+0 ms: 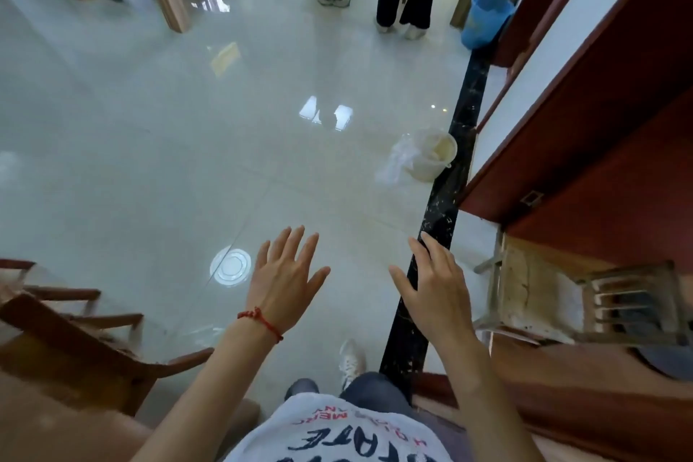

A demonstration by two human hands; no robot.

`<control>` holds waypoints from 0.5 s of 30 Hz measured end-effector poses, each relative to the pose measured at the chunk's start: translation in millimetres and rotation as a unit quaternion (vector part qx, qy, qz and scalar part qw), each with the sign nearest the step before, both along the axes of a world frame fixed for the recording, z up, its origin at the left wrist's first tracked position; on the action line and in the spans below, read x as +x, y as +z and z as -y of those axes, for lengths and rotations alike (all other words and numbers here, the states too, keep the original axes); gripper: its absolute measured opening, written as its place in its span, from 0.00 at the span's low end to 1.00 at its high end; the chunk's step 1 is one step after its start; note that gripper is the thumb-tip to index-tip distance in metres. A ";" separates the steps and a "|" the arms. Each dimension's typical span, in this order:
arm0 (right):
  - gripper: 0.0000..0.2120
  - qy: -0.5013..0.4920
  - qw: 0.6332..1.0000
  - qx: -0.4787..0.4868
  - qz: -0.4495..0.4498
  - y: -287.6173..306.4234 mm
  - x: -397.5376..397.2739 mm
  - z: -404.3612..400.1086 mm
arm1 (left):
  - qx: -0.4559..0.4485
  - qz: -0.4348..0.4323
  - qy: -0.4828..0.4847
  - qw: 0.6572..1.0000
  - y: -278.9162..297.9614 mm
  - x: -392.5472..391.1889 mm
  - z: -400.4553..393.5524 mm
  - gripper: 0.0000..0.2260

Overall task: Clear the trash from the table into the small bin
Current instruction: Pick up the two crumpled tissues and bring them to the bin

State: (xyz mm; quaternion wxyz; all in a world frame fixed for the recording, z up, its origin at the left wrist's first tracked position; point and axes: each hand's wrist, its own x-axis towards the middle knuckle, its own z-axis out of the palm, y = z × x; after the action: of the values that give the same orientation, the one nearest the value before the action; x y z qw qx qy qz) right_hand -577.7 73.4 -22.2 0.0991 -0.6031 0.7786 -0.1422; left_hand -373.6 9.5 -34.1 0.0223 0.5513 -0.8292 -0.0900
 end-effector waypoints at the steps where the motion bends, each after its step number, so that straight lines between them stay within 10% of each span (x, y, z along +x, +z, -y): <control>1: 0.26 0.004 1.000 -0.003 -0.002 2.5 -8.9 11.8 | 0.006 -0.001 0.002 1.000 2.3 -8.8 10.5 0.29; 15: 0.27 0.023 0.999 0.040 0.007 -3.3 -99.5 186.5 | 0.015 0.011 0.024 1.000 4.1 -90.1 188.1 0.32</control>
State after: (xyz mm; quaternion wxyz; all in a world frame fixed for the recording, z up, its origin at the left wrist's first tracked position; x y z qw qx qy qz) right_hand -677.2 -113.1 -25.6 0.1322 -0.6151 0.7690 -0.1127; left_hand -463.7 -178.6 -29.9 0.0068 0.5723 -0.8144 -0.0955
